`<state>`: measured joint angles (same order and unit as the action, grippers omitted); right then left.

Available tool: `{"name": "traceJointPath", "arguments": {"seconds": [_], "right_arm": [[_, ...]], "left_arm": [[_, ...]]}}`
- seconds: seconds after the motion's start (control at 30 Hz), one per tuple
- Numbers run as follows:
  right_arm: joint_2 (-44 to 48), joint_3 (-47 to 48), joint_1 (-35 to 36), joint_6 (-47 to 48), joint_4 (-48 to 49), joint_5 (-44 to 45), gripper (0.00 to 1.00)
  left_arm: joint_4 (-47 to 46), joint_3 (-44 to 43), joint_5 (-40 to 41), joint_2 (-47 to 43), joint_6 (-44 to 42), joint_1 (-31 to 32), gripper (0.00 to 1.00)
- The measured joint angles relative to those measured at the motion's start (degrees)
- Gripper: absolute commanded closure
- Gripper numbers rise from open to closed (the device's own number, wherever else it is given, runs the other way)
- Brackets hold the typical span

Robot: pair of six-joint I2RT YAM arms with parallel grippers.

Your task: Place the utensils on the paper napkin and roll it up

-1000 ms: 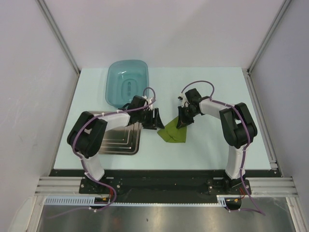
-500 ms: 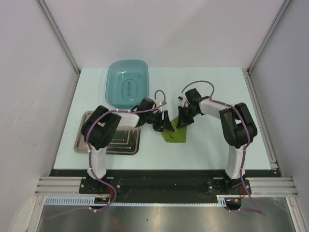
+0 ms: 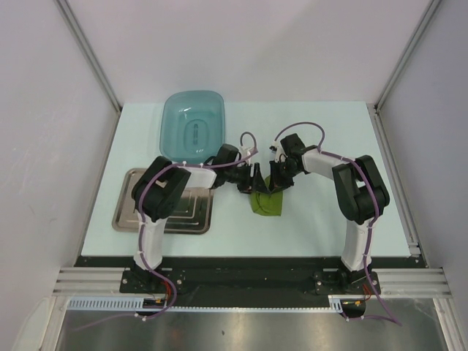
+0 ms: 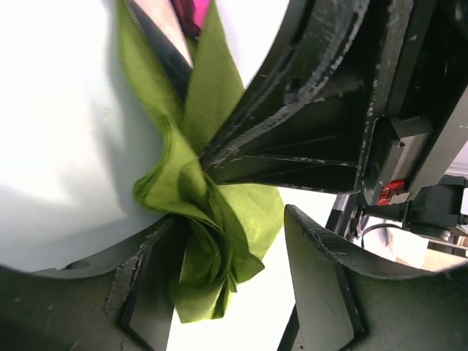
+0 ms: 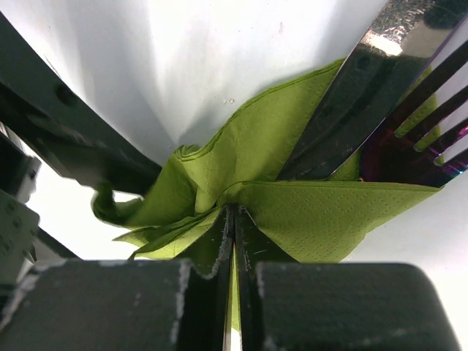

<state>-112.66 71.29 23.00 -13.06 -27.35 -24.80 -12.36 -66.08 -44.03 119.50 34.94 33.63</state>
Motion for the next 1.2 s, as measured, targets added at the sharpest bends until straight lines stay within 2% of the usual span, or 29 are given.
{"name": "traceJointPath", "arguments": {"seconds": [0.2, 0.43, 0.7, 0.97, 1.1, 1.2], "right_arm": [[0.0, 0.0, 0.0, 0.0, 0.0, 0.02, 0.98], [0.0, 0.0, 0.0, 0.0, 0.0, 0.02, 0.98], [0.0, 0.0, 0.0, -0.02, 0.0, 0.02, 0.98], [0.0, 0.0, 0.0, -0.04, 0.02, 0.02, 0.98], [0.0, 0.0, 0.0, -0.2, 0.02, 0.02, 0.98], [0.0, 0.0, 0.0, -0.2, 0.02, 0.04, 0.98]], "left_arm": [[0.79, 0.66, -2.19, -0.02, -2.47, -3.08, 0.48], [6.99, 2.47, -7.32, -1.49, -8.13, -4.07, 0.51], [8.37, 6.56, -9.53, -2.56, -6.25, -4.68, 0.69], [7.08, 8.79, -6.73, -5.75, -2.56, -4.07, 0.86], [7.08, 7.67, -4.13, -7.13, -2.43, -1.44, 0.93], [8.55, 6.01, -2.01, -7.13, -3.56, 1.33, 0.95]]}}
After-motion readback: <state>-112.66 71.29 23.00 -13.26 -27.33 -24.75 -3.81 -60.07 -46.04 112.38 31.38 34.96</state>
